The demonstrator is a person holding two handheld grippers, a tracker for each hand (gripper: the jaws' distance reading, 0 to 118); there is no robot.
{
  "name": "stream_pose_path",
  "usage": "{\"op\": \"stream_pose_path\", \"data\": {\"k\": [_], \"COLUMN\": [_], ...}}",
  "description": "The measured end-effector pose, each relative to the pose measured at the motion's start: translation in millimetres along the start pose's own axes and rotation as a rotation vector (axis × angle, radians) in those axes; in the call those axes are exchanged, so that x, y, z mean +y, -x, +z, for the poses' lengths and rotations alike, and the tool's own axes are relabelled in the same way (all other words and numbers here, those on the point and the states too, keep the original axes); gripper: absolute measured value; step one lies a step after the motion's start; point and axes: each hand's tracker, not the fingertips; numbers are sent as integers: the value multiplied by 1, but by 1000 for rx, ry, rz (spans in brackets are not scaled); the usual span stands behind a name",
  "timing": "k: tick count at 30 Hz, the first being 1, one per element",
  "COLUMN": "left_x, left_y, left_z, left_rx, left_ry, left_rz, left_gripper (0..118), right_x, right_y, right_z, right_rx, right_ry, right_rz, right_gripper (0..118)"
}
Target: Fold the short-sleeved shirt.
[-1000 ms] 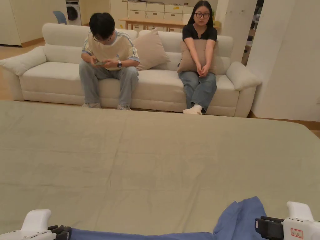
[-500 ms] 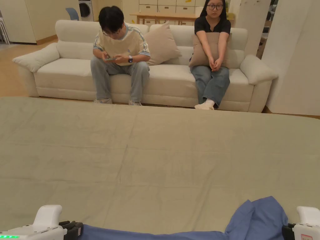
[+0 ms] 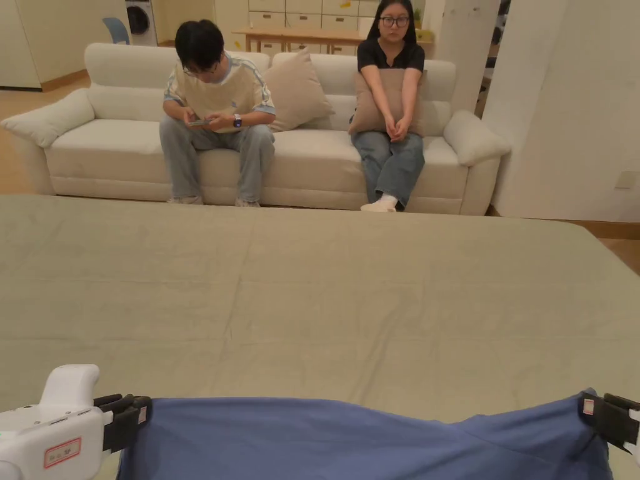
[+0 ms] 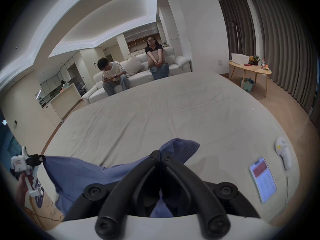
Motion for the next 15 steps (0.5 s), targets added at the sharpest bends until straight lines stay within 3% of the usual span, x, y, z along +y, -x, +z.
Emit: {"op": "stream_pose_path", "data": {"k": [7, 15], "left_x": [-58, -139], "left_y": [3, 10], "left_z": [79, 81], "left_rx": [-16, 1], "left_ry": [3, 100], "left_rz": [1, 56], "left_gripper": [2, 2], "right_x": [-81, -178], "right_y": [-4, -28], "right_z": [101, 98], "right_rx": [-5, -47], "right_ry": [21, 179], "right_rz": [-12, -47], "right_gripper": [1, 1]}}
